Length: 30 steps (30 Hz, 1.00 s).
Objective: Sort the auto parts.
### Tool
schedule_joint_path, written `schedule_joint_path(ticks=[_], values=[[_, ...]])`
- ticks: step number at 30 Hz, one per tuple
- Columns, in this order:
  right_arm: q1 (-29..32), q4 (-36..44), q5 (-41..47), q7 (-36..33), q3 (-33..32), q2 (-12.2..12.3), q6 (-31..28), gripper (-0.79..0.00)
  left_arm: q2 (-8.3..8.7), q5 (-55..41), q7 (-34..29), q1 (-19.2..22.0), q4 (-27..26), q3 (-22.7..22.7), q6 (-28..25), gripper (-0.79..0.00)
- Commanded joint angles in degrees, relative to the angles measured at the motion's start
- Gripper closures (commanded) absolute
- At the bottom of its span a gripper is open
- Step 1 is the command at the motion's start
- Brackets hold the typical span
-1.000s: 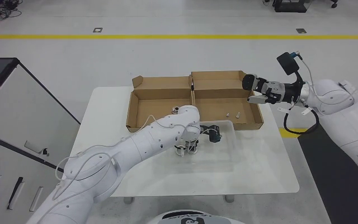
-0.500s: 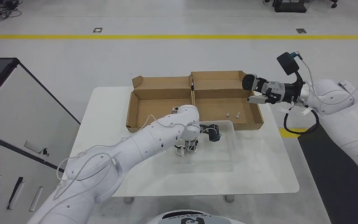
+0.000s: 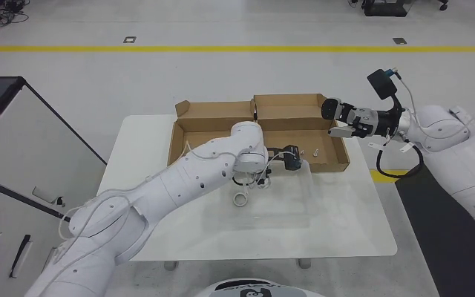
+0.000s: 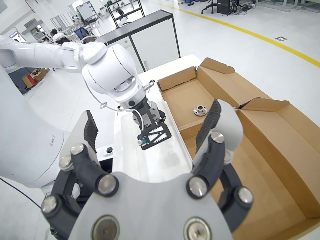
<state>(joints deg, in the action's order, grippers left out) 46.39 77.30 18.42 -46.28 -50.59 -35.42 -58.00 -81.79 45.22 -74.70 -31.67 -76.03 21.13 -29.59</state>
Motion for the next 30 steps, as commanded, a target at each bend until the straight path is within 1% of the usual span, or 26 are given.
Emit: schedule_joint_path(ticks=[1,5,9,15,18,23,27,29,30], values=[[0.0,0.0,0.0,0.0,0.0,0.0,0.0,-0.785,1.3,-0.18,-0.45,-0.35,-3.01,1.19,0.47,0.0],[0.0,0.0,0.0,0.0,0.0,0.0,0.0,-0.785,4.31,-0.74,-0.7,-1.71,-8.86,4.25,0.71,0.0],[0.0,0.0,0.0,0.0,0.0,0.0,0.0,-0.785,7.65,-0.39,-0.14,-4.02,-13.38,8.05,0.16,0.0],[0.0,0.0,0.0,0.0,0.0,0.0,0.0,-0.785,12.36,-0.72,3.35,-9.83,-19.3,15.7,-3.33,0.0],[0.0,0.0,0.0,0.0,0.0,0.0,0.0,-0.785,14.5,-1.2,5.45,-13.2,-22.09,20.34,-5.43,0.0],[0.0,0.0,0.0,0.0,0.0,0.0,0.0,-0.785,17.6,-4.54,11.3,-19.45,-25.64,30.45,-10.38,0.0],[0.0,0.0,0.0,0.0,0.0,0.0,0.0,-0.785,19.58,-7.81,17.22,-24.58,-27.7,38.5,-15.39,0.0],[0.0,0.0,0.0,0.0,0.0,0.0,0.0,-0.785,20.32,-10.91,21.91,-27.15,-28.23,42.32,-18.6,0.0],[0.0,0.0,0.0,0.0,0.0,0.0,0.0,-0.785,20.7,-11.24,23.1,-28.18,-28.45,43.97,-20.25,0.0]])
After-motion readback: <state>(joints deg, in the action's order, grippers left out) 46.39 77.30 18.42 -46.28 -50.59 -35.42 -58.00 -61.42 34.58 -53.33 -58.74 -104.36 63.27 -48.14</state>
